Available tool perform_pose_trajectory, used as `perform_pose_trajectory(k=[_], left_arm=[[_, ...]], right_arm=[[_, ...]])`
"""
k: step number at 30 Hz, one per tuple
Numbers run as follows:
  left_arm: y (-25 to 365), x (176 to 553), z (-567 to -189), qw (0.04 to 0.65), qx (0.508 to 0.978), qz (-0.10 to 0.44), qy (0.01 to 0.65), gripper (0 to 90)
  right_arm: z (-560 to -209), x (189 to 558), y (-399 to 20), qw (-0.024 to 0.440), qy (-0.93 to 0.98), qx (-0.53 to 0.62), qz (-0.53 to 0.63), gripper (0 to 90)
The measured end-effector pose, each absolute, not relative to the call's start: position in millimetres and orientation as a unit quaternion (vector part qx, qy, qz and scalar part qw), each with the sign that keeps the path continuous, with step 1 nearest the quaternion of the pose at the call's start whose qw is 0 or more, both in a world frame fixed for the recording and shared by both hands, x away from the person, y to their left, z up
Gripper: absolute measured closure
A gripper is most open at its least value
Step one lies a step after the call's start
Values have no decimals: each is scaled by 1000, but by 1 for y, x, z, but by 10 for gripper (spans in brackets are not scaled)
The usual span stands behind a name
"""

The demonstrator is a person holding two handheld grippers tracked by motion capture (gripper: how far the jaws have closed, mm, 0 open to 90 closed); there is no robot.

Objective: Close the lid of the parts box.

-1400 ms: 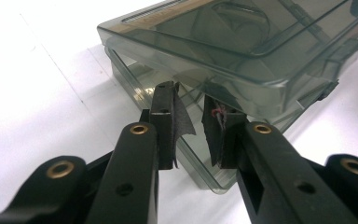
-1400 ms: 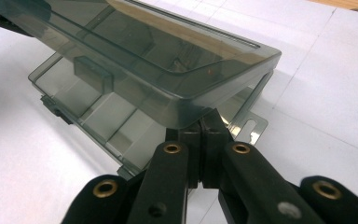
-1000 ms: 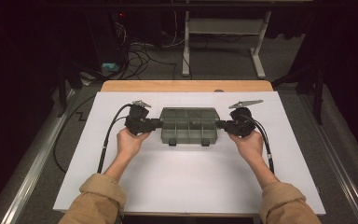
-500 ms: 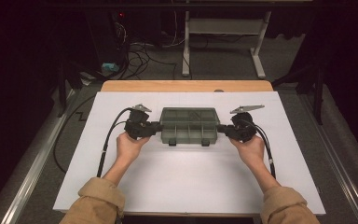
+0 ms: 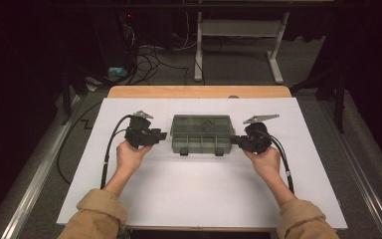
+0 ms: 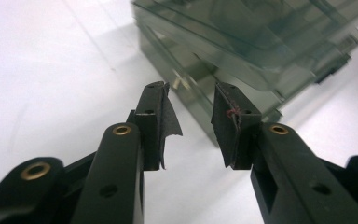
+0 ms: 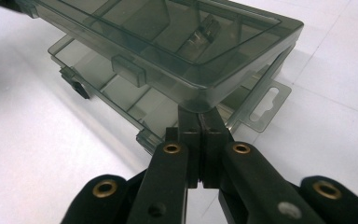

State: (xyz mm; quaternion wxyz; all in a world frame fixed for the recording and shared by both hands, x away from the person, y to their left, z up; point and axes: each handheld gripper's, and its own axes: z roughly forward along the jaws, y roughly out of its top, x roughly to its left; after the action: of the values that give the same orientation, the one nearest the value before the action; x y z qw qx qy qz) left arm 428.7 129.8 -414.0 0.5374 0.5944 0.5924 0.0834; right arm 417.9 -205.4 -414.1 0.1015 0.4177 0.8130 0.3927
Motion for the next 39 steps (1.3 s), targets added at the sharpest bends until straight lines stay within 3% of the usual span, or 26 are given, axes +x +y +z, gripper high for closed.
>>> perform_pose_trajectory(k=[9,17,24,39], left_arm=[[114,429,-388,562,598,97,563,659],[99,426,-399,553,616,89,554,683],[98,432,-401,562,596,70,570,706],[87,431,-407,551,608,73,567,726]], right_arm=[[-415,416,-209,103,813,420,390,900],[-421,416,-207,116,814,421,383,900],[-421,417,-208,115,803,431,395,898],[-423,411,-214,112,810,428,384,878]])
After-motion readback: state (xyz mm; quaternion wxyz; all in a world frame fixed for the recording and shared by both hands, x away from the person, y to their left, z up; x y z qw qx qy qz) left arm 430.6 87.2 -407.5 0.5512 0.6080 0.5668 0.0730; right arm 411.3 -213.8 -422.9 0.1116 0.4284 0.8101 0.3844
